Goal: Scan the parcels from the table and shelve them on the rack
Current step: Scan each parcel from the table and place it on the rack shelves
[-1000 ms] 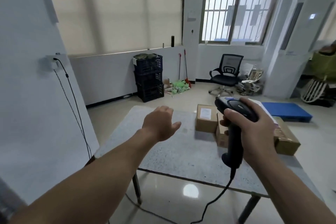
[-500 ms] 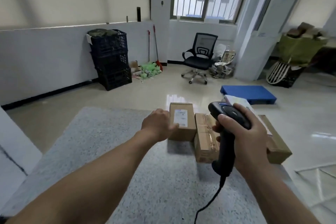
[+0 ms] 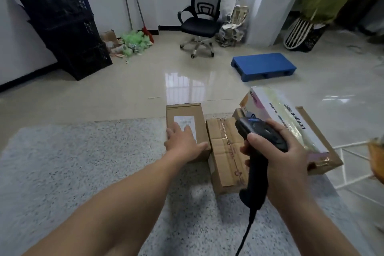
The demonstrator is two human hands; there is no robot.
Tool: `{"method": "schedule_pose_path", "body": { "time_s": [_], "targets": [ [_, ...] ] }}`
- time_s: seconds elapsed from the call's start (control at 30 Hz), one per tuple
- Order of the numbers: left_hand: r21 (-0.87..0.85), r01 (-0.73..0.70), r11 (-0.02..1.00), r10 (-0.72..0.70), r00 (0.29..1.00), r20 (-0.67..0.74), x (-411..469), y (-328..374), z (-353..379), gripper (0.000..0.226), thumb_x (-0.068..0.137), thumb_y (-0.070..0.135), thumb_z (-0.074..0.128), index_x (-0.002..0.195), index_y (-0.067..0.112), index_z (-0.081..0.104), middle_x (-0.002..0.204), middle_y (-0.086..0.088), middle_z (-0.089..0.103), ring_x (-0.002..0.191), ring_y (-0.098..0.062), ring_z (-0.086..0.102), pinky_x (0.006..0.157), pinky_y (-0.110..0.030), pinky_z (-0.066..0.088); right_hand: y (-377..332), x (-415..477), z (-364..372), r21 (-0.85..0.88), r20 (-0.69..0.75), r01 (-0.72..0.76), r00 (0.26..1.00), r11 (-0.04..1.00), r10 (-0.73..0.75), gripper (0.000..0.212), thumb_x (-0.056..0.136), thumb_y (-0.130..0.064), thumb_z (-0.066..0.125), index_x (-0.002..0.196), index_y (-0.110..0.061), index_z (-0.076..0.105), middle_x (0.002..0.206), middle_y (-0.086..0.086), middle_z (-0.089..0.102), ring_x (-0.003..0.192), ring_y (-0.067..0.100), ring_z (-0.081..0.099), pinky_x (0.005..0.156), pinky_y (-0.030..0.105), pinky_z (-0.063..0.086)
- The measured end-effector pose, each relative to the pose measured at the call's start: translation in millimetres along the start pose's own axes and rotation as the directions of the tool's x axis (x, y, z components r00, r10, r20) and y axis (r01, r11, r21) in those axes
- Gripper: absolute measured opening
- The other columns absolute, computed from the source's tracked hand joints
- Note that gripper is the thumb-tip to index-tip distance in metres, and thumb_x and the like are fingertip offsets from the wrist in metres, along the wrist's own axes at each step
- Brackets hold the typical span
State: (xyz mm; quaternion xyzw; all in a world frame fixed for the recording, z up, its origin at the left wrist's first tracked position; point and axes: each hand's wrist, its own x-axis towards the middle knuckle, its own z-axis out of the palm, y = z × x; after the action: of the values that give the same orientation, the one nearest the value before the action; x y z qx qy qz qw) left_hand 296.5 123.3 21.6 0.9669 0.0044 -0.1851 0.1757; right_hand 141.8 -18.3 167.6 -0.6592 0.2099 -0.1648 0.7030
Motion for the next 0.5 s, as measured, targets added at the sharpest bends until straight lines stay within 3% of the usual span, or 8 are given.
{"method": "schedule_pose_path", "body": {
  "time_s": [0.27, 0.5],
  "targets": [
    [-0.064, 0.144, 0.987, -0.143, 0.989, 0.031, 35.7, 15.7, 14.2, 0.123, 0.069, 0.082, 0.065, 0.159, 0.025, 0.004, 0.163, -0.017, -0.024, 0.147, -0.052, -0.017, 0.112, -0.074, 0.022, 22.1, 22.9, -2.6, -0.024, -0.043, -0.045, 0.998, 0.999, 0.044, 0.047, 0.078, -0.009, 0.081, 0.117, -0.029, 0.066, 0.109, 0.011, 0.073, 0.083, 0.038, 0.075, 0.068, 0.043, 0.057],
    [-0.086, 0.175, 0.981, -0.171, 0.984, 0.06, 31.1, 3.7, 9.4, 0.111, 0.074, 0.065, 0.072, 0.157, 0.028, 0.009, 0.163, -0.013, -0.027, 0.148, -0.052, -0.011, 0.109, -0.07, 0.029, 22.3, 14.9, 10.9, -0.046, 0.029, -0.061, 0.998, 0.997, 0.063, 0.043, 0.08, -0.013, 0.081, 0.113, -0.036, 0.066, 0.103, 0.009, 0.074, 0.082, 0.034, 0.075, 0.067, 0.044, 0.06]
  ]
}}
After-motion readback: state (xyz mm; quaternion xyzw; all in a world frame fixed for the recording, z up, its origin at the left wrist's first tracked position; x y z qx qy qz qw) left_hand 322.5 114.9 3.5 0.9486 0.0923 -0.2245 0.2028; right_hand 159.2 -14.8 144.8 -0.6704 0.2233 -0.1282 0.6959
